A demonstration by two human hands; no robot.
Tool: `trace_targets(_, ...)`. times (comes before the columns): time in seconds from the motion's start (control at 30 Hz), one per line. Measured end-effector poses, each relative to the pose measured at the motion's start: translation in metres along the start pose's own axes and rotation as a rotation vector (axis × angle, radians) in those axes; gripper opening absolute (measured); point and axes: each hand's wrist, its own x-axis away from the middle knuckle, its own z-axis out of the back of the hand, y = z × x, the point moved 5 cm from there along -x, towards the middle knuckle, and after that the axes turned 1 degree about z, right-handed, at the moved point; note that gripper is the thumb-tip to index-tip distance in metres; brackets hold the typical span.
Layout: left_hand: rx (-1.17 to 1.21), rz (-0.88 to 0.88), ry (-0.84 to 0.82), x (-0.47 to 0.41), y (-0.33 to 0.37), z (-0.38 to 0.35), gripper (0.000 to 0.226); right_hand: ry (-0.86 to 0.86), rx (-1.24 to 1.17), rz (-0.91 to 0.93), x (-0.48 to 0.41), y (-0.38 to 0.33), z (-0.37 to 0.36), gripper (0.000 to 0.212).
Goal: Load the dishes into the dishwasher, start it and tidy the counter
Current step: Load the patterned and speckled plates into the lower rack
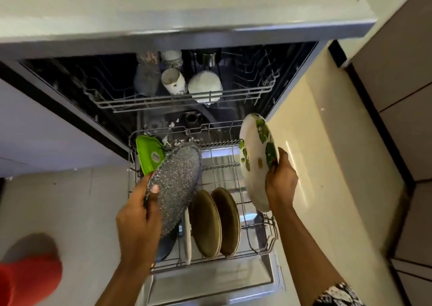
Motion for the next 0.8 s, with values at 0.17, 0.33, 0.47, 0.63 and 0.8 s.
trace_targets(0.17,0.132,0.049,0.041,-0.003,-0.011,-0.012,0.037,0.004,0.045,-0.011,-0.02,0.016,-0.019,0.035)
trace_targets(0.33,0.123,0.065,0.05,0.006,-0.022,-0.016,0.028,0.019,0.054,-0.025,-0.009,0.031,-0.021,0.038)
trace_targets(0.47,0.123,0.076,0.047,0.01,-0.026,-0.019,0.028,0.049,0.032,0.015,-0.012,0.029,-0.028,0.037)
trace_targets(0.63,0.156,0.089,0.065,0.005,-0.033,-0.028,0.03,0.046,0.046,0.046,-0.031,0.02,-0.043,0.029)
trace_targets(0.8,0.186,0.106,0.073,-0.002,-0.038,-0.035,0.03,0.075,0.083,0.099,-0.047,0.018,-0.05,0.029)
